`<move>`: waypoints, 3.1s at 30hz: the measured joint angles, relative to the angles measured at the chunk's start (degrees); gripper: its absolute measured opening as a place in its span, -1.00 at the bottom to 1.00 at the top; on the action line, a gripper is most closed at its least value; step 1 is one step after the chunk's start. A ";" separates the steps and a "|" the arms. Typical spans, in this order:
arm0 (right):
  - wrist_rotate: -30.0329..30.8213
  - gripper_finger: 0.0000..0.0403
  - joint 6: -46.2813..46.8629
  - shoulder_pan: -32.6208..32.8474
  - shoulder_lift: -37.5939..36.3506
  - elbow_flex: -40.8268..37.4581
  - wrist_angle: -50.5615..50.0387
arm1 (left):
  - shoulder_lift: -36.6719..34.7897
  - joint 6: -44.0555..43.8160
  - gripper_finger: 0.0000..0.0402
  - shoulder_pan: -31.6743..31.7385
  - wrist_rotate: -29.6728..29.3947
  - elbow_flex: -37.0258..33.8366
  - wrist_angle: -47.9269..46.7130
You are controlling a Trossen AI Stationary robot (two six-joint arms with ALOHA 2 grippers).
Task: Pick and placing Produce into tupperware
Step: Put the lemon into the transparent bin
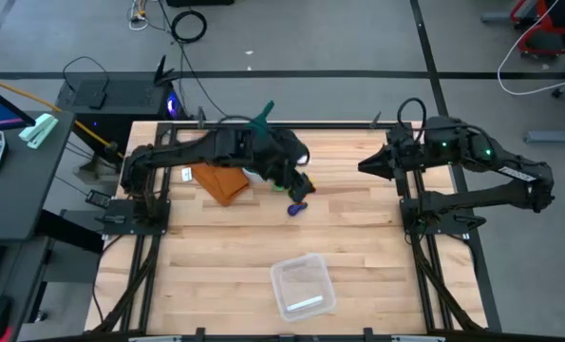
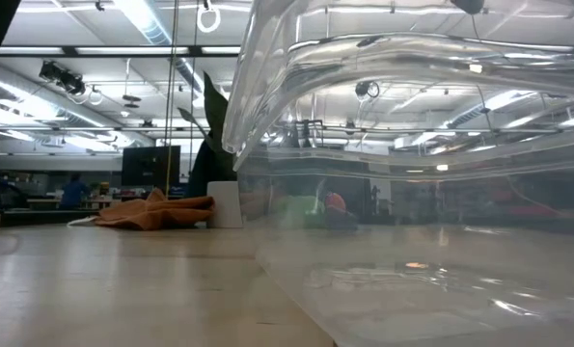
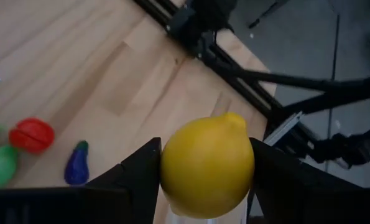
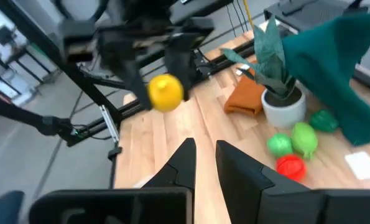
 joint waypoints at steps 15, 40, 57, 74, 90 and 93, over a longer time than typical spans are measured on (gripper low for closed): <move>1.09 -0.85 9.30 7.47 0.08 0.00 -6.27 | 7.62 0.06 0.10 -13.29 -0.49 0.00 0.93; 4.83 -0.85 10.72 10.94 0.58 0.00 -15.16 | 20.86 -24.24 0.11 -23.57 -1.49 0.00 7.71; 4.85 -0.85 6.29 10.94 0.61 0.00 -16.12 | 24.48 -34.77 0.08 -23.96 -4.07 -0.29 1.12; 5.70 -0.85 6.25 10.94 0.60 0.00 -16.08 | 27.18 -37.47 0.08 -25.23 -4.08 -0.24 -0.71; 6.36 -0.85 6.24 10.92 0.66 0.00 -16.05 | 28.20 -37.33 0.08 -25.16 -4.19 -0.27 -1.85; 6.38 -0.85 6.25 10.92 0.67 0.00 -16.05 | 28.20 -37.17 0.08 -25.16 -4.29 -0.27 -2.00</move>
